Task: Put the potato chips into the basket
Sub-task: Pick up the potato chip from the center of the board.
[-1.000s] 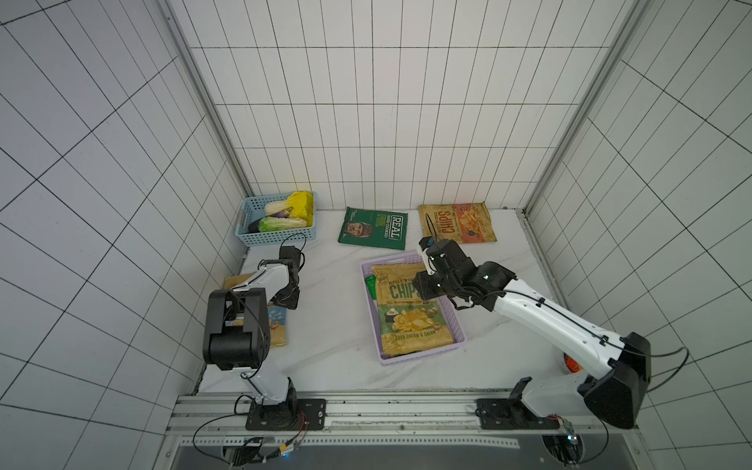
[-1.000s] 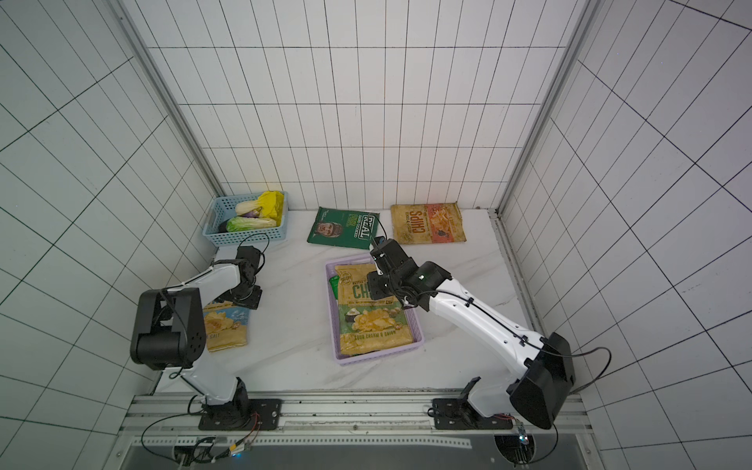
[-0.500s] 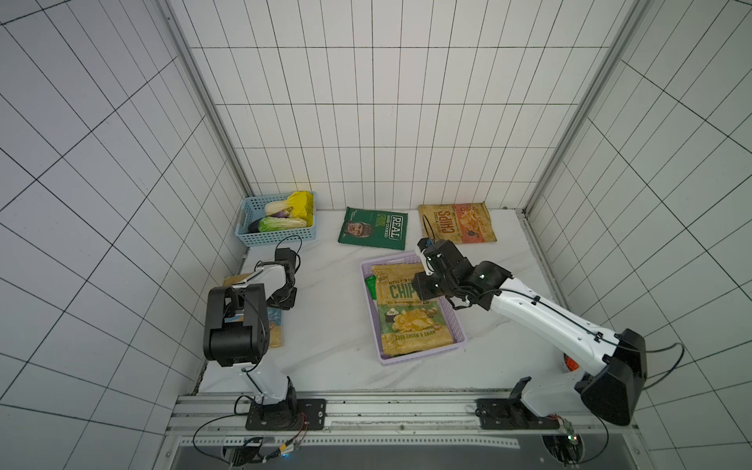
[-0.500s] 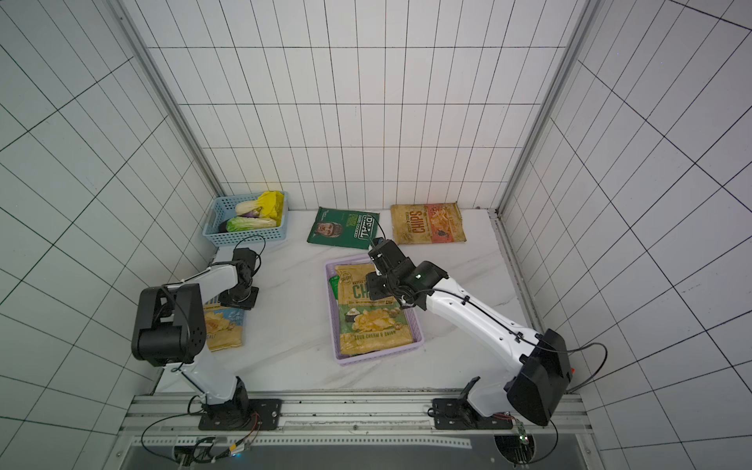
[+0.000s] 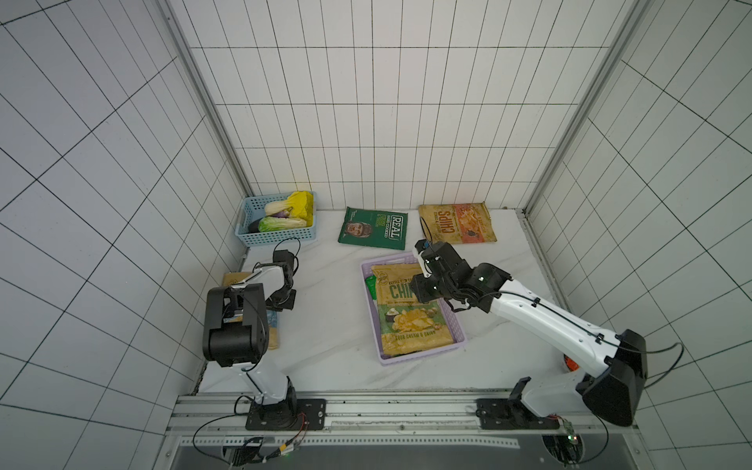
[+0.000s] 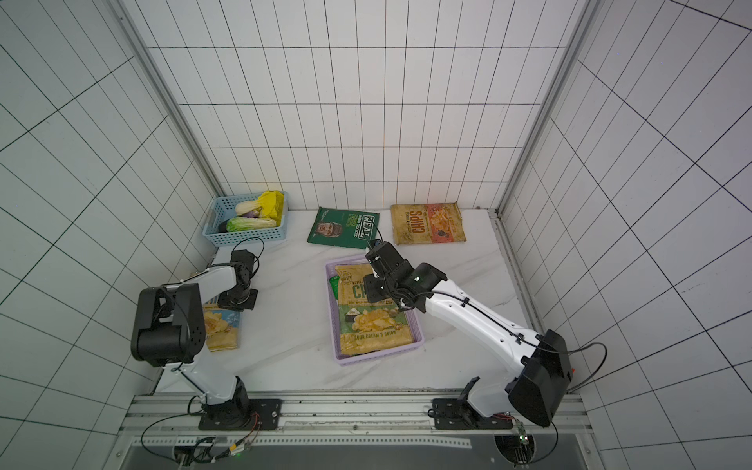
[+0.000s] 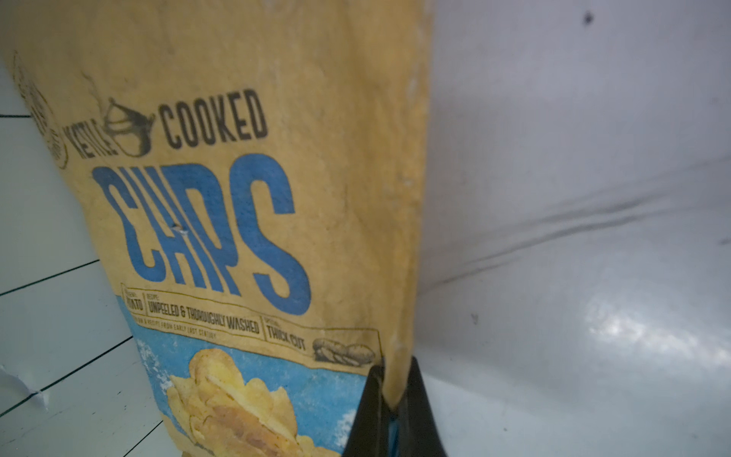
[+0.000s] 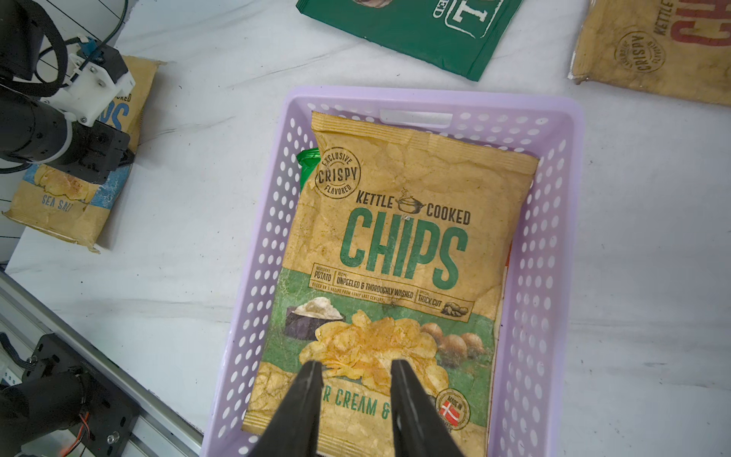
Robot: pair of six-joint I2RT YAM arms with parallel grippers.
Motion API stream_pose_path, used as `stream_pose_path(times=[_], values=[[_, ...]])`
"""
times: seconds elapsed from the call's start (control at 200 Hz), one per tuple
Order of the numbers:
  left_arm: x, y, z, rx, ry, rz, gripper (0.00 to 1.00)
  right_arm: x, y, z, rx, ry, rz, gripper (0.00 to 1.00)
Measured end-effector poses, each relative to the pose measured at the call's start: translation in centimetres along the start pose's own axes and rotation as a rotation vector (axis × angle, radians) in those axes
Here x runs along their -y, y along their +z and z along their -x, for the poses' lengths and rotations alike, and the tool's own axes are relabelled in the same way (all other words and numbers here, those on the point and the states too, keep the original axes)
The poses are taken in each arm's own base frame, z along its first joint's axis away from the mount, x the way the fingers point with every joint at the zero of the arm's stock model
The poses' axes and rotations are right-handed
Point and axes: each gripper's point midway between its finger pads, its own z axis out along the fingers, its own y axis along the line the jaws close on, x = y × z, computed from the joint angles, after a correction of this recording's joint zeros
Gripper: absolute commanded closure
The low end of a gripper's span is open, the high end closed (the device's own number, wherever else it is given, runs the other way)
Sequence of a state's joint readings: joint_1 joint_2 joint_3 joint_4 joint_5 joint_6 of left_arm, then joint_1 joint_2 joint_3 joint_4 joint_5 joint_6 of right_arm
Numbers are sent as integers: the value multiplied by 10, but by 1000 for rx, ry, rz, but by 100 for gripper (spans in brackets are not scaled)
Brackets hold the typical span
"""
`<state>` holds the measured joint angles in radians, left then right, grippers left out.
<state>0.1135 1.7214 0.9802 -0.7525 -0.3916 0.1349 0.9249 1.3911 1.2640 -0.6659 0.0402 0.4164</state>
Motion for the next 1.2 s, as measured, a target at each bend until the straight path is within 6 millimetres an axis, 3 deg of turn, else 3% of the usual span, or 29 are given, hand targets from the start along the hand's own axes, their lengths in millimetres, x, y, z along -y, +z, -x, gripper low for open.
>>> stream_pose_path(times=[0.135,0.37,0.595,0.745,0.85,0.964,1.084,1.204], values=[[-4,-15,0,30,-16,-12,100,-4,-2,1,10,-3,14,66],[-1,-77,1,178,-31,-124,100,-32,3,2,18,5,135,66],[32,-113,-6,248,44,-275,100,-68,37,-9,-31,29,232,64],[40,-128,-7,273,51,-350,100,-95,64,-22,-76,47,284,65],[43,-138,-5,289,53,-391,100,-103,75,-25,-86,65,295,65],[46,-156,2,313,46,-446,100,-106,72,-21,-64,73,302,64],[51,-177,9,351,5,-511,100,-112,62,-12,-28,72,330,48],[57,-197,7,388,-53,-571,100,-129,49,-5,26,37,373,46]])
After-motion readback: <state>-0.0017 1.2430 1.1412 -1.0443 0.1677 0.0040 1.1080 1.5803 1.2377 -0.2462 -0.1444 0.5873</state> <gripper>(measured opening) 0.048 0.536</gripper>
